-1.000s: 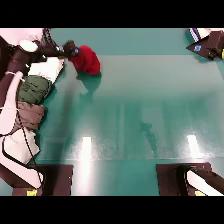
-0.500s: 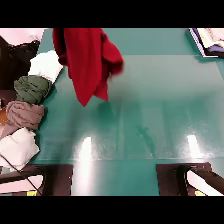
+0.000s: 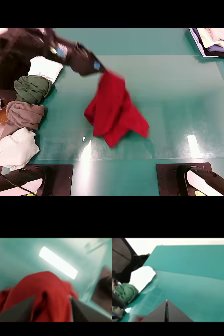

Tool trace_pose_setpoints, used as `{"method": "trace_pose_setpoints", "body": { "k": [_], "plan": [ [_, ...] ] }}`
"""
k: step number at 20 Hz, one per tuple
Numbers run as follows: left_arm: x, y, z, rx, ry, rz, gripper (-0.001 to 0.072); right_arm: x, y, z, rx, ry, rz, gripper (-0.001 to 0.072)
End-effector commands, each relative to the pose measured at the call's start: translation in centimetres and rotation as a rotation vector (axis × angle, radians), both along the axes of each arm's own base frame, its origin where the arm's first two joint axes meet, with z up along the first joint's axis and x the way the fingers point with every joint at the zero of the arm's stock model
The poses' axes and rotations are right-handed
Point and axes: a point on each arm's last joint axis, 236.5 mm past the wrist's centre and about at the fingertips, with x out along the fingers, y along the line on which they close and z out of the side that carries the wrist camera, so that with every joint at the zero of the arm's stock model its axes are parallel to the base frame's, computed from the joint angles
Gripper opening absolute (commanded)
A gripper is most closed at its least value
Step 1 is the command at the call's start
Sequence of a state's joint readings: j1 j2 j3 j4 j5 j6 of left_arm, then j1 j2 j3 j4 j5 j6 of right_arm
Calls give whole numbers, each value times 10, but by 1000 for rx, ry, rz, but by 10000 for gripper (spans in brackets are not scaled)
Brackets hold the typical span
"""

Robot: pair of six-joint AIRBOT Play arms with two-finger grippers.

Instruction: Fold the shirts.

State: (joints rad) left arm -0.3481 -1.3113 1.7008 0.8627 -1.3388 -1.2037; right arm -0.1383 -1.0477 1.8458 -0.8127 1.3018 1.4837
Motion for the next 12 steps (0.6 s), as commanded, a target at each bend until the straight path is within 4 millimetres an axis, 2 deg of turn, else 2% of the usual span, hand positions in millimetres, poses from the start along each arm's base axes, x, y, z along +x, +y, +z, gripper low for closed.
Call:
{"method": "trace_pose_setpoints", "body": {
  "k": [1,3,5,9,11,12],
  "plan": [
    [12,50,-59,178,130,130,540,-8,2,-2,-16,14,16,19],
    [11,79,-65,185,202,189,540,-9,3,-3,-17,17,18,19],
    [-8,93,-93,200,288,209,540,-10,3,-4,-20,22,20,19],
    [-95,101,-201,259,540,135,541,-9,2,-5,-20,24,19,19],
    [-118,106,-242,278,609,145,541,-9,3,-5,-20,25,20,19],
    [-121,108,-258,281,619,168,542,-9,3,-5,-20,25,20,19]
  ]
}}
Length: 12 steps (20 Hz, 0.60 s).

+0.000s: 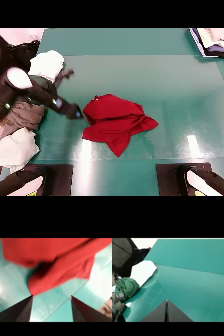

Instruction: Fold the shirts.

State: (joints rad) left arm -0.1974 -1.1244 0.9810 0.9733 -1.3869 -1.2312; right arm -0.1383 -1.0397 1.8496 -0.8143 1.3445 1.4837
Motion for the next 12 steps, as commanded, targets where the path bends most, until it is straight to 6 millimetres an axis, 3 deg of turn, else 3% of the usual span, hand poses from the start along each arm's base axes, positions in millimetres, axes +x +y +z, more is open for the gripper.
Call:
{"method": "trace_pose_setpoints", "body": {
  "k": [1,3,7,12],
  "plan": [
    [-31,10,-65,25,70,52,542,0,0,-1,-1,3,0,19],
    [-23,7,-75,2,29,85,584,-1,0,-1,-2,5,2,19],
    [-12,-1,-80,-46,-32,115,581,-5,2,-7,-14,29,17,19],
    [-17,-18,-89,-73,3,92,581,-5,2,-7,-14,29,17,19]
  ]
}}
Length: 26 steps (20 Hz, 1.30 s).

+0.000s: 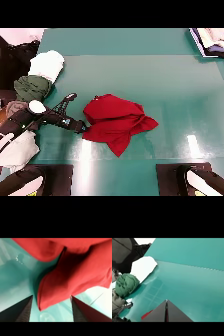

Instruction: Fold the shirts.

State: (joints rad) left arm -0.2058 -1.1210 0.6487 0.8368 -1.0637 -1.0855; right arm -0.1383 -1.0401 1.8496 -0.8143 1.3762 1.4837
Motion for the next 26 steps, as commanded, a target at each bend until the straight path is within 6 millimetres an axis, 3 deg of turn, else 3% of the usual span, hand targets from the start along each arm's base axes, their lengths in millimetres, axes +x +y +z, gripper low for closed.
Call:
{"method": "trace_pose_setpoints", "body": {
  "k": [1,2,3,4,5,6,8,12,14,15,16,17,18,22,26],
  "plan": [
    [-7,-18,-11,-7,2,-42,581,-1,0,-1,-2,4,2,18],
    [-9,-22,-15,3,-2,-59,579,-1,0,-1,-2,4,2,19],
    [-9,-26,-15,7,-10,-59,515,-1,0,-1,-3,5,2,19],
    [-8,-27,-15,3,-8,-47,337,-2,0,-3,-5,11,5,19],
    [-7,-27,-13,5,-10,-53,109,-3,0,-6,-13,22,9,18],
    [-8,-27,-9,6,-6,-70,24,-4,-4,-15,-46,49,-1,19],
    [-4,-23,7,41,-3,-107,24,-12,-18,-54,-149,174,-19,18],
    [22,-9,61,146,-89,-199,24,-39,-39,-176,-284,498,-48,19],
    [40,-5,97,177,-160,-210,24,-55,-33,-244,-273,629,-32,28],
    [47,-8,117,170,-199,-218,24,-64,-26,-279,-255,688,-22,225],
    [52,-10,136,161,-230,-216,24,-72,-18,-310,-229,736,-9,485],
    [56,-12,153,154,-255,-208,24,-80,-7,-339,-189,784,1,564],
    [61,-13,168,146,-290,-208,24,-84,1,-362,-158,820,3,563],
    [76,-18,210,116,-378,-154,24,-82,21,-426,-170,889,11,560],
    [75,-18,211,116,-377,-155,24,-58,51,-455,-218,873,46,559]
  ]
}}
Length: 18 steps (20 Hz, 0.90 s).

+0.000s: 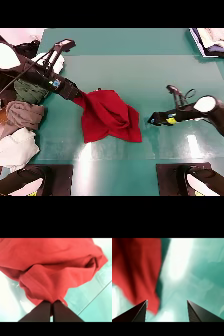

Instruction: Fold the shirts.

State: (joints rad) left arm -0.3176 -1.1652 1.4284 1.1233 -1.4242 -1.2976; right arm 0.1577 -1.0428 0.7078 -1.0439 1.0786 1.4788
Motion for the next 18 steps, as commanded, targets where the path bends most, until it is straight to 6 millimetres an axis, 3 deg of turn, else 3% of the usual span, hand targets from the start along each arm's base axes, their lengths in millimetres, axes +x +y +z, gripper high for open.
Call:
{"method": "trace_pose_setpoints", "body": {
  "k": [1,7,10,13,14,16,18],
  "plan": [
    [1,0,9,-5,-12,9,24,21,24,-30,-21,-19,24,559],
    [2,0,9,-5,-11,10,24,66,64,-33,-18,-37,94,555],
    [1,0,8,-5,-9,9,25,73,84,-37,-17,-33,140,545],
    [0,-1,8,-8,-3,8,25,69,101,-40,-19,-34,186,115],
    [0,-2,10,-21,5,22,25,68,103,-38,-17,-38,191,19],
    [8,0,23,-33,-36,43,25,68,97,-23,-15,-61,203,19],
    [27,12,61,-75,-125,113,25,82,79,18,11,-148,154,18]
  ]
}}
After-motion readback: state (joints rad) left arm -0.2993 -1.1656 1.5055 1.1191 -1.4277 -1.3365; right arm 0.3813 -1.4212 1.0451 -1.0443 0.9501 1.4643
